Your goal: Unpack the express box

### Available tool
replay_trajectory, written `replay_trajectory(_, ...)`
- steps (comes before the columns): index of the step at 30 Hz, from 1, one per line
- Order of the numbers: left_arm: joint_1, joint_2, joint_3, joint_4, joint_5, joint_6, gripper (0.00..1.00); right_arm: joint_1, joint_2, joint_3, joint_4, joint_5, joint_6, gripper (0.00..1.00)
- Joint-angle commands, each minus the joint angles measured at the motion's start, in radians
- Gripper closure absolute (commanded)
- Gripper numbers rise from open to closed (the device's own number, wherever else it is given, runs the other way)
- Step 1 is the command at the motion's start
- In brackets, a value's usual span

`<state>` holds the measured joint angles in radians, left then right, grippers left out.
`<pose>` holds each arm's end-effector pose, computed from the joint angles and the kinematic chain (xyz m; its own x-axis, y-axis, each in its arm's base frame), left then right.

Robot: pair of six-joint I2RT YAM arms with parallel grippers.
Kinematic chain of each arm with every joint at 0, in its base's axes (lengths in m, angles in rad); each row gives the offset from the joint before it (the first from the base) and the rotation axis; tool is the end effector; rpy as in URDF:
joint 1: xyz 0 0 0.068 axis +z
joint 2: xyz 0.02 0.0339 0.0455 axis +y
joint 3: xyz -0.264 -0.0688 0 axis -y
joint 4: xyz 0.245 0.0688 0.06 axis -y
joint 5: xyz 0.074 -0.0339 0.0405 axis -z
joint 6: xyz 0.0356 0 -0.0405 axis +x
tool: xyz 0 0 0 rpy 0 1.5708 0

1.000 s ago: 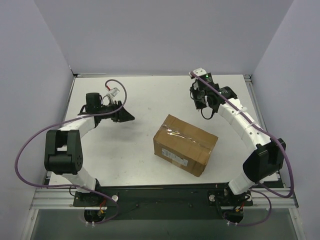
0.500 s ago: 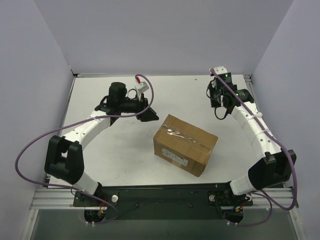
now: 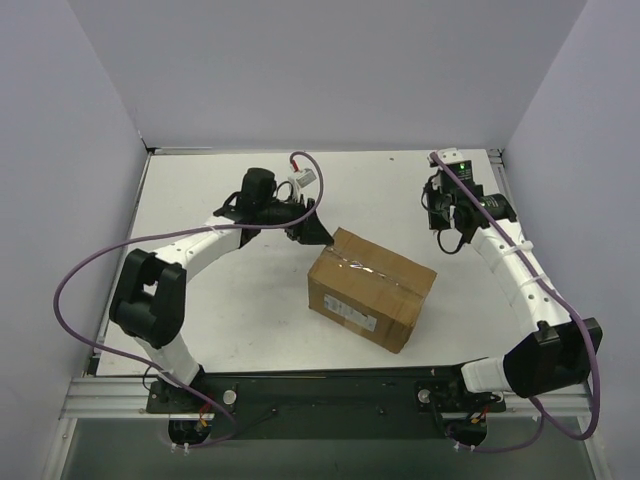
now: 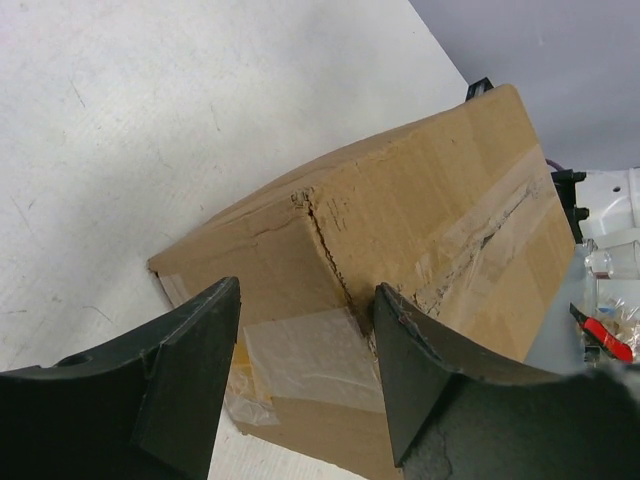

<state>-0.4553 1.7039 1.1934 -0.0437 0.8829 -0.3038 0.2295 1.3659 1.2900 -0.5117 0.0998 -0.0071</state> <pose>0.3294 -0.1919 0.2570 -0.7110 0.1367 -0.6898 0.6880 0.3377 -0.6423 0.2990 0.0662 0.3526 -0.5388 -0.1331 -0.8319 -0.1494 0.9869 -0.0611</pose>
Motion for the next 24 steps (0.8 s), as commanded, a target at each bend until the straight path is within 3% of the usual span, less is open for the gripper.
replay_trajectory(1, -0.008, 0.026, 0.063, -0.002, -0.035, -0.024, 0.36, -0.013, -0.06, -0.027, 0.001, -0.005, 0.007, 1.0)
replay_trajectory(10, 0.069, 0.022, 0.031, -0.16, -0.249, 0.052, 0.59, -0.03, -0.065, -0.031, -0.001, -0.005, 0.006, 1.0)
replay_trajectory(24, 0.164, -0.036, -0.124, -0.209, -0.298, 0.098, 0.65, -0.033, -0.025, 0.003, -0.005, -0.023, 0.007, 1.0)
